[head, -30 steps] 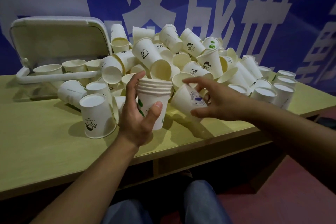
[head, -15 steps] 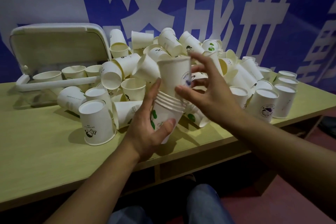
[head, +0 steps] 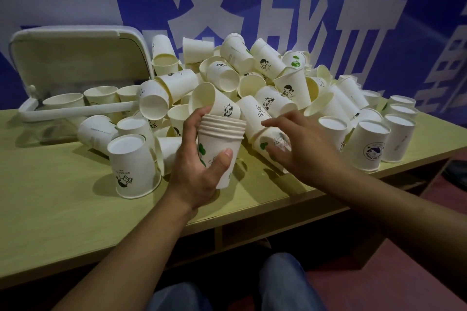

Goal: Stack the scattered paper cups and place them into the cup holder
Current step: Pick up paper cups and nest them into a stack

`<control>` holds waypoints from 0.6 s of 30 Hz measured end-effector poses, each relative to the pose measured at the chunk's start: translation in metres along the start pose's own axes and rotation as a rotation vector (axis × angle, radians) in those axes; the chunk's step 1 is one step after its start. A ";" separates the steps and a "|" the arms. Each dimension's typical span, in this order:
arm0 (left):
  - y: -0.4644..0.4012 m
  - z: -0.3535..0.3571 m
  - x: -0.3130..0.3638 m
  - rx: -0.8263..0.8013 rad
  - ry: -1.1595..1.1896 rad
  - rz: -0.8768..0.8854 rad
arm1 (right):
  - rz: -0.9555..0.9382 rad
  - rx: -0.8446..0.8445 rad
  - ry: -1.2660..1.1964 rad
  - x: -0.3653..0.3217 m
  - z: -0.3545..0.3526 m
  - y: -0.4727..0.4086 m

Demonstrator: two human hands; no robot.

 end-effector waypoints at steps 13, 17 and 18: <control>0.001 0.002 0.000 -0.098 0.034 -0.019 | 0.230 -0.265 -0.095 0.004 -0.013 -0.008; 0.002 0.003 -0.001 -0.129 0.012 0.004 | 0.237 -0.234 -0.261 0.002 -0.021 -0.005; 0.002 0.003 -0.001 -0.129 0.005 0.010 | 0.240 -0.213 -0.322 0.002 -0.023 -0.005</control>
Point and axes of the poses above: each hand's wrist, its own y-axis away from the middle knuckle, its own z-axis out of the palm, x = y × z, the point moved 3 cm from there along -y, towards the middle knuckle, and after that the axes turned 14 degrees about -y, right-handed, at the moved point
